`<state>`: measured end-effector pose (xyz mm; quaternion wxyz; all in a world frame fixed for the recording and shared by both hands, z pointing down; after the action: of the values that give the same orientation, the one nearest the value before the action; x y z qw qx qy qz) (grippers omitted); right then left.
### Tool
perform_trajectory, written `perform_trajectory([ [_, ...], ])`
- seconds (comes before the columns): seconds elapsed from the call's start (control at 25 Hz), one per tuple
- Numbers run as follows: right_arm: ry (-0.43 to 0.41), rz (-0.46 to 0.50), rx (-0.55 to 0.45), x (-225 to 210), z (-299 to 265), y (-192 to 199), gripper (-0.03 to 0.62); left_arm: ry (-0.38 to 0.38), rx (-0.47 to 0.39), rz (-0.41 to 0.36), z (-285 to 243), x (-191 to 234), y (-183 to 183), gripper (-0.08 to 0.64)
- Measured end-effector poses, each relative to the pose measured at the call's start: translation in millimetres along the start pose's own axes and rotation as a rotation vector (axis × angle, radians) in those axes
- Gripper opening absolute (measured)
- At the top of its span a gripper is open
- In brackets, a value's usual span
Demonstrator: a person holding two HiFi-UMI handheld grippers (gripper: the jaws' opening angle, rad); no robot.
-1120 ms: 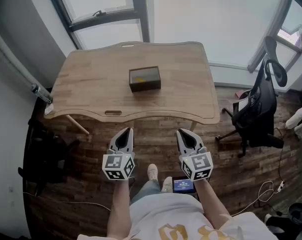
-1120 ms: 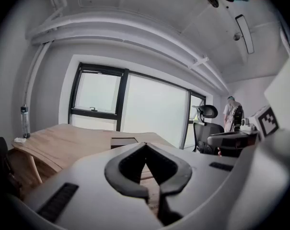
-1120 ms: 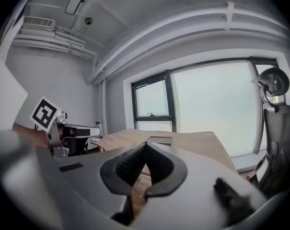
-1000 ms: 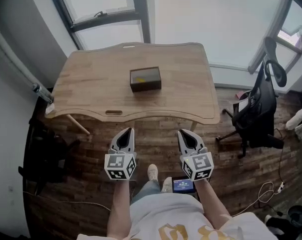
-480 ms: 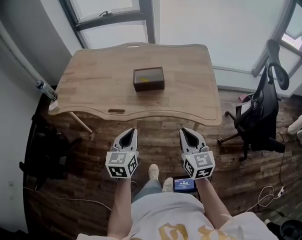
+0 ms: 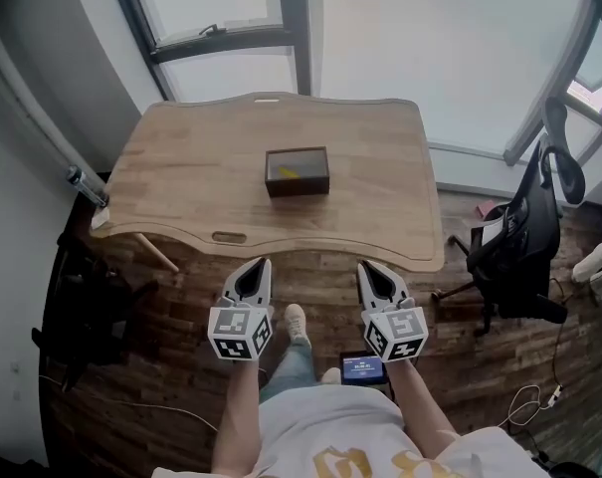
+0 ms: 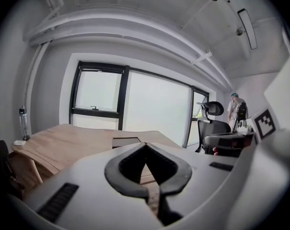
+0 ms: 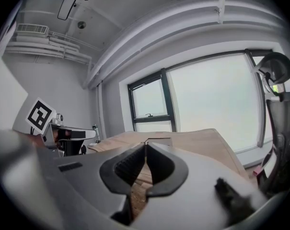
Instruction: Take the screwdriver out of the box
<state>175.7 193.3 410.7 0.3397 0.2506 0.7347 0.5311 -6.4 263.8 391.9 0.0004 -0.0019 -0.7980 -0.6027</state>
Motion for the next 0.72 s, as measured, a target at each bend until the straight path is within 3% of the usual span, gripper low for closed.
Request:
perform_trajectory([
  [0.28,0.016,0.02,0.015,-27,-78,-13,0.032,-0.004,-0.01,-0.035,-81,47,-13,0.012],
  [0.48,0.036,-0.015,0.017,-47,-150,-40,0.032,0.018,-0.004,-0.058,-153,91,-35,0.012],
  [0.72,0.089,-0.039,0.049,-70,-235,-59,0.032,0.1,0.011,-0.074,-243,136,-57,0.012],
])
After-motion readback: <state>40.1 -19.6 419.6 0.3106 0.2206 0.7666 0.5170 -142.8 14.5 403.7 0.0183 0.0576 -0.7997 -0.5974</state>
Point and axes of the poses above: the fingertips, and each gripper's own axes: z backward along the fingers, x to its left, y out of its underside, the point moved 1 cm from there along z, backward along the fingers, and after that the axes turned 5 degrees about -z, right-handed, at the moved point
